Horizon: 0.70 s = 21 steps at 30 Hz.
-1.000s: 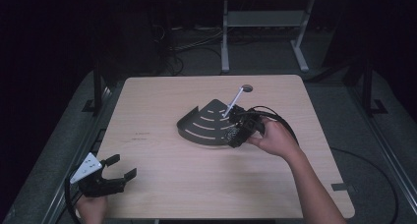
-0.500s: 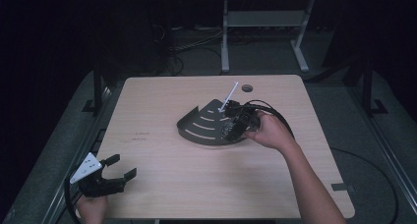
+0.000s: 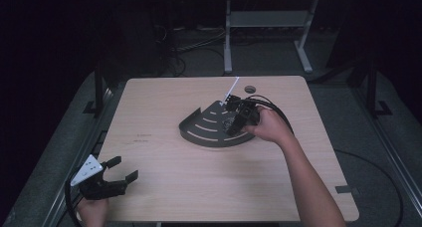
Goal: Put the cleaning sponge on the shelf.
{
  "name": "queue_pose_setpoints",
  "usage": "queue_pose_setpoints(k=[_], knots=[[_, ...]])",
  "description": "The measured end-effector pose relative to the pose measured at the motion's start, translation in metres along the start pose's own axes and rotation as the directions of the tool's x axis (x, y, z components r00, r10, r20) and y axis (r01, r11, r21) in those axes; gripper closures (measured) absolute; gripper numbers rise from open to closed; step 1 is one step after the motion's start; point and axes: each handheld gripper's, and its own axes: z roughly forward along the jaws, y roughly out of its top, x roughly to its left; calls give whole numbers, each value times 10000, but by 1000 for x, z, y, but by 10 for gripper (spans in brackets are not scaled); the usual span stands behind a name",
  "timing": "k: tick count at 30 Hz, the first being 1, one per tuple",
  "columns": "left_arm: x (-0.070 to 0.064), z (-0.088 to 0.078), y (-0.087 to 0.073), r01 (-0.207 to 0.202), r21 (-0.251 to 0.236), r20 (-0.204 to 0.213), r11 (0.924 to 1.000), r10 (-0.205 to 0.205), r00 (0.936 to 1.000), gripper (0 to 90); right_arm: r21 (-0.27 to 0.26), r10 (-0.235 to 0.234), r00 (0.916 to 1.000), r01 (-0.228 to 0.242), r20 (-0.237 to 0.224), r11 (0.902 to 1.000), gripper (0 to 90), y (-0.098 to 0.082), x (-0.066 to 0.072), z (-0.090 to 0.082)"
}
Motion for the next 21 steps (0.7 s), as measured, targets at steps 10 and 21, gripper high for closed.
queue_pose_setpoints(k=[10, 21], knots=[[0, 0, 0, -9, -5, 4, 10000, 9, 10000, 134, 124, 144, 9999, -144, -16, 9998, 326, 6, -10, 2], [0, 0, 0, -3, -16, 19, 10000, 3, 10000, 134, 221, 363, 9993, -363, 14, 9991, 326, 9, -20, 9]])
